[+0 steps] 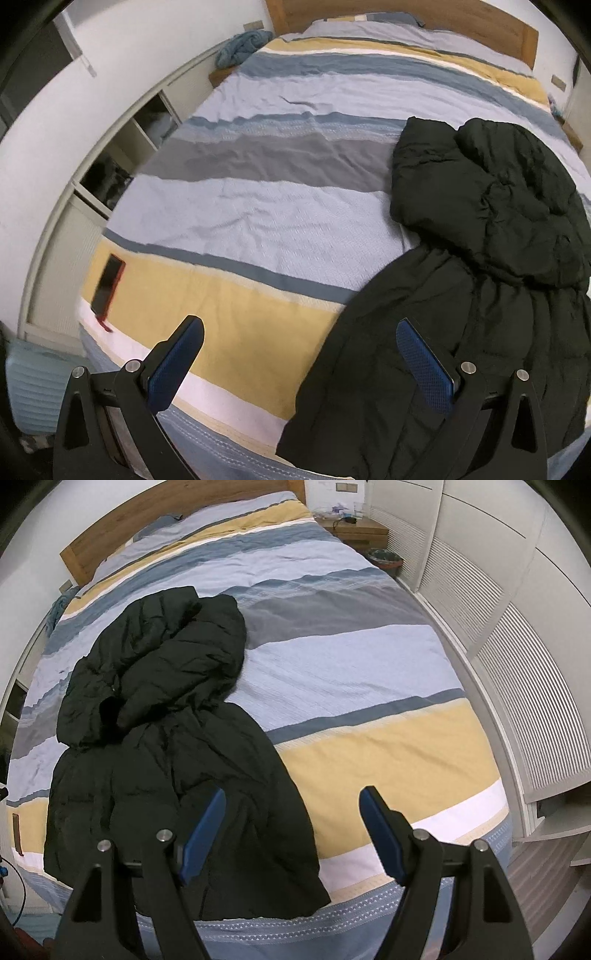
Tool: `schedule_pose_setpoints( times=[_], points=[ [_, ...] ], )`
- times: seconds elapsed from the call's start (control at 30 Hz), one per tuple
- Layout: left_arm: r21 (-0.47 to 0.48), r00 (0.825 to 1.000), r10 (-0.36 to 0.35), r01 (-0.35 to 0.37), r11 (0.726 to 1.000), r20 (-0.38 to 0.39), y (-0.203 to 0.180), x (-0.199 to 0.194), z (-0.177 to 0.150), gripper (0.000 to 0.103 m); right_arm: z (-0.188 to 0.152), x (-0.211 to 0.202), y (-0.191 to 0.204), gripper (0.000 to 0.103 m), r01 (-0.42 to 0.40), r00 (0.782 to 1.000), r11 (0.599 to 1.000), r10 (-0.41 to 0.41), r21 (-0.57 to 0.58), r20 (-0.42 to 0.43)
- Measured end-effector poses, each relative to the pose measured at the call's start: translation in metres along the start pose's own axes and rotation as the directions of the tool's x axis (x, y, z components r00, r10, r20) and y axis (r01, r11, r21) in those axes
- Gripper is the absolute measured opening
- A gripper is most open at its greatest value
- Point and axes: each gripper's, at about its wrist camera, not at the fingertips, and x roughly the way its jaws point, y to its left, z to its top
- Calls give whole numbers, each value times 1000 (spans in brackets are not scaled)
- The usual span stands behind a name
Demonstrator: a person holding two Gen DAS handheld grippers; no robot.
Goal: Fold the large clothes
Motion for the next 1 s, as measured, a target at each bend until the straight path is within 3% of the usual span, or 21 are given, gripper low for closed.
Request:
schedule_pose_setpoints(
  times=[0.17,0.27,0.47,0.67,0.8,0.87,1.0],
  points=[
    [-9,1000,-8,8,1000,-17,8,4,-10,102,-6,1,-9,74,18,1000,1000,-18,11,-15],
    [-30,998,-50,49,998,-37,20,9,-15,103,-11,2,-14,74,27,999,999,-26,17,-23],
    [-112,994,-100,94,989,-53,62,22,-26,103,-20,4,-27,74,40,999,998,-38,48,-35],
    [-190,972,-216,195,962,-94,85,42,-39,102,-27,8,-36,74,49,998,996,-46,73,-50],
    [-212,930,-343,311,926,-134,76,63,-58,102,-37,22,-35,74,33,996,997,-27,74,-89],
    [-237,887,-429,385,892,-173,67,79,-73,102,-44,32,-33,74,26,993,997,-17,71,-119],
    [-291,839,-499,432,854,-218,55,107,-98,102,-58,54,-29,74,8,986,996,6,86,-169]
  ],
)
